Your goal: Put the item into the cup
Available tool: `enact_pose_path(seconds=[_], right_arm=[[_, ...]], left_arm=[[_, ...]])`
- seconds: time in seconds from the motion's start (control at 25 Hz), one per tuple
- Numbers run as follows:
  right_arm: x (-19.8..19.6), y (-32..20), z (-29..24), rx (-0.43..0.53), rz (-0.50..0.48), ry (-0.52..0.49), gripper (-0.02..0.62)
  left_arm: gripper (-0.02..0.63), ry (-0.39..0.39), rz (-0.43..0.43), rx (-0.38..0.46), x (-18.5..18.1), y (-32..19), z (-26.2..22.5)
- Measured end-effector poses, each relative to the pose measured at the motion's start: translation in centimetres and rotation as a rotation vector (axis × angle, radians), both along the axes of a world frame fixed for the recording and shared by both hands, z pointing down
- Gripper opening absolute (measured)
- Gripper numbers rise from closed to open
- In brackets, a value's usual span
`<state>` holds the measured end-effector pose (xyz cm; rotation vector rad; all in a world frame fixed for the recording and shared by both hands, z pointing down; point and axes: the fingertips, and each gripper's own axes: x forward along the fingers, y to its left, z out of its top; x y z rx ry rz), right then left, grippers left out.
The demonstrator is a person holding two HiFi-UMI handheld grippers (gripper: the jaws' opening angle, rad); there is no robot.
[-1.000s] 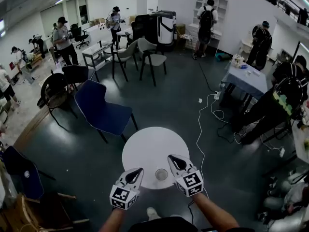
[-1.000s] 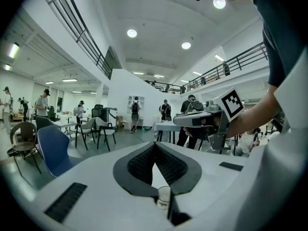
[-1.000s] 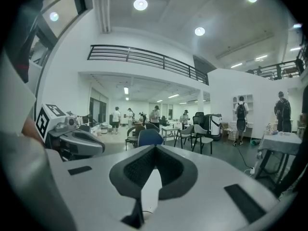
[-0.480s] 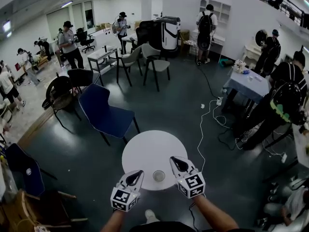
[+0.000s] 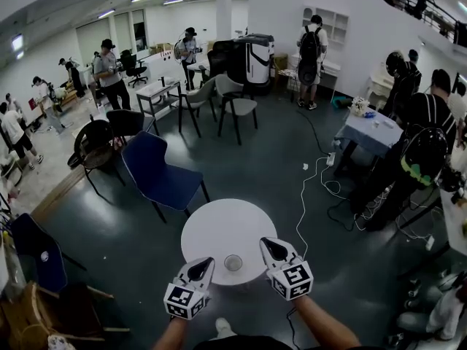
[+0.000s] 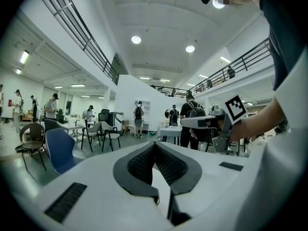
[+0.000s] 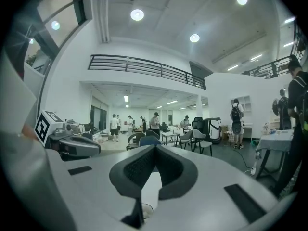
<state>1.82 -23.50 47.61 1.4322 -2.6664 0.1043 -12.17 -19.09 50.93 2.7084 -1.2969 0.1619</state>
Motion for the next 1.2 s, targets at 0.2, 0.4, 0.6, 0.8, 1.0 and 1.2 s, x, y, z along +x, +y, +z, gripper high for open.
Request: enact_pose_path(seconds=[0.2, 0.4, 0.6, 0.8, 1.0, 1.2], right_arm=[[1.8, 2.4, -0.7, 0.008, -0.003, -0.009, 0.017], [2.8, 5.2, -1.4, 0.017, -0.015, -0.013, 0.017], [3.6, 7.9, -1.4, 0.016, -0.025, -0.013, 0.017], [4.2, 10.7, -1.5, 0.017, -0.03, -0.011, 0.017], [4.6, 13.1, -1.3, 0.017, -0.039, -0.015, 0.017], [5.2, 14.9, -1.7, 0.022, -0.049, -0.022, 0.017]], left_arm=[[0.015, -0.002, -0.001, 0.023, 1.8, 2.4, -1.0], [0.016, 0.001, -0.004, 0.047, 3.0, 5.0, -2.0], [0.016, 0.004, -0.01, 0.046, 3.9, 7.6, -2.2], [0.016, 0.002, -0.019, 0.049, 4.3, 10.5, -2.3], [0.016, -0.001, -0.042, 0.057, 4.6, 12.7, -2.4], [0.016, -0.003, -0.057, 0.071, 5.0, 14.3, -3.2]])
